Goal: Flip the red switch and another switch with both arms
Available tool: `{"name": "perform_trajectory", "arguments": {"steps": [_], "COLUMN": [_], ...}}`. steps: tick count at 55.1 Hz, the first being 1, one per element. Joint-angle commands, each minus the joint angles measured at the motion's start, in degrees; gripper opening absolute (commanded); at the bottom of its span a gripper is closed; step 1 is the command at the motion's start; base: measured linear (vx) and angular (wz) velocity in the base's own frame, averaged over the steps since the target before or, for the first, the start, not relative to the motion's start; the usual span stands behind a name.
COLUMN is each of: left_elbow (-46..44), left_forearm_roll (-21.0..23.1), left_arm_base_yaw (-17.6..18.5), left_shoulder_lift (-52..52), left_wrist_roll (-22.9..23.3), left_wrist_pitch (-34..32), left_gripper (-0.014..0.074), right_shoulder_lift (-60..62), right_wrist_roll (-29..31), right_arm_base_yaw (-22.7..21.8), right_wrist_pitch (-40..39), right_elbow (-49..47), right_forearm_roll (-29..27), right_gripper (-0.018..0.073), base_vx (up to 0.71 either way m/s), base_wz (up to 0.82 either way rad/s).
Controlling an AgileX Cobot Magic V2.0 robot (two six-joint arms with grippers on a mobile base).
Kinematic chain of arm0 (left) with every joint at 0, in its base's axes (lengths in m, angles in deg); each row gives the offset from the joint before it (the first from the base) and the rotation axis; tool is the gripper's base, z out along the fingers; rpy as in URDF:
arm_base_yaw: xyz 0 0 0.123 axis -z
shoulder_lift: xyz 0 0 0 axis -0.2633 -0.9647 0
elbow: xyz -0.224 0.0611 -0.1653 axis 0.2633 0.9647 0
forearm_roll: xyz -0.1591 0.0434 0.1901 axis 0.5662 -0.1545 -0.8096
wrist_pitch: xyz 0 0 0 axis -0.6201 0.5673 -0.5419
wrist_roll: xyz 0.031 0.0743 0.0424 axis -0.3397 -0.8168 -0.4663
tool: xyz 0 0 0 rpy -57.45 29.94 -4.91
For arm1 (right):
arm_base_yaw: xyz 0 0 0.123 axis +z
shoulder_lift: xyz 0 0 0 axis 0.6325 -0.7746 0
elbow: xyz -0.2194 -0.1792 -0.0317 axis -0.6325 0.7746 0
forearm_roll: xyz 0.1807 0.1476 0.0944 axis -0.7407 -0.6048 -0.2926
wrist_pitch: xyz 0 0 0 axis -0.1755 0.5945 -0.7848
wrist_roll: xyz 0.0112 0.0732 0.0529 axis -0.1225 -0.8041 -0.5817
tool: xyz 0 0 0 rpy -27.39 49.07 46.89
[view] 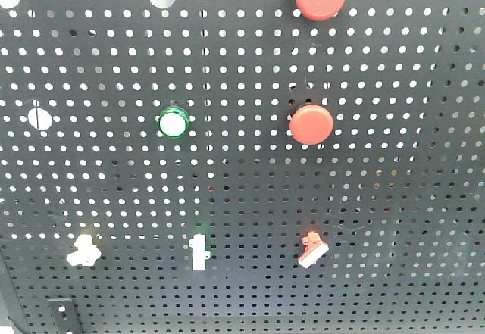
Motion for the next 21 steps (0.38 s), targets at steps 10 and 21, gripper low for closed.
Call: {"name": "perform_trajectory", "arguments": {"steps": [10,21], "left_elbow": [1.07,1.07], "left_forearm_roll": [0.43,0.43], "left_arm_base_yaw": [-0.08,-0.08], "left_shoulder_lift": [1.07,1.07], "left_wrist_roll": [0.15,0.15], "left_wrist_pitch": [-4.69,-4.69], "left_gripper": [0.0002,0.0002], "right_shoulder_lift": [0.56,0.56], "right_wrist_roll": [0.33,0.33], "right_arm_base_yaw": [-0.37,-0.37], "right_wrist_pitch": [-3.53,-3.53], "right_elbow": [0.30,0.30], "right_forearm_roll": [0.75,0.75], "right_gripper": [-0.0006,-0.0006], "base_vx": [0.00,0.00], "base_wz": [0.00,0.00]}}
